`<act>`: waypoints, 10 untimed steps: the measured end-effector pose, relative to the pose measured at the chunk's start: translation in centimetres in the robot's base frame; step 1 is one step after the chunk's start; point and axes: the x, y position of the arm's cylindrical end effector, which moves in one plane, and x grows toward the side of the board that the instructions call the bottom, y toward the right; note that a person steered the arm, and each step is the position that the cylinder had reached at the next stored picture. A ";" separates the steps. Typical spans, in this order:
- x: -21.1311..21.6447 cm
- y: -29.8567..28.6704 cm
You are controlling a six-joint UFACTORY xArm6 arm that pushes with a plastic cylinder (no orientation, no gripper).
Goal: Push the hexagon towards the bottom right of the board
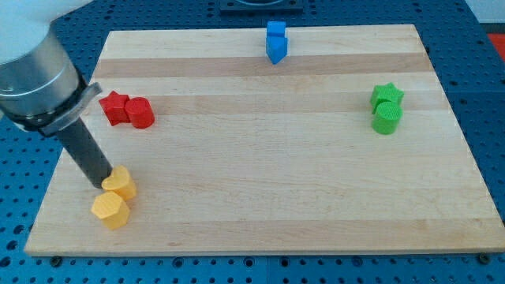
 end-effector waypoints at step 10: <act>5.1 4.8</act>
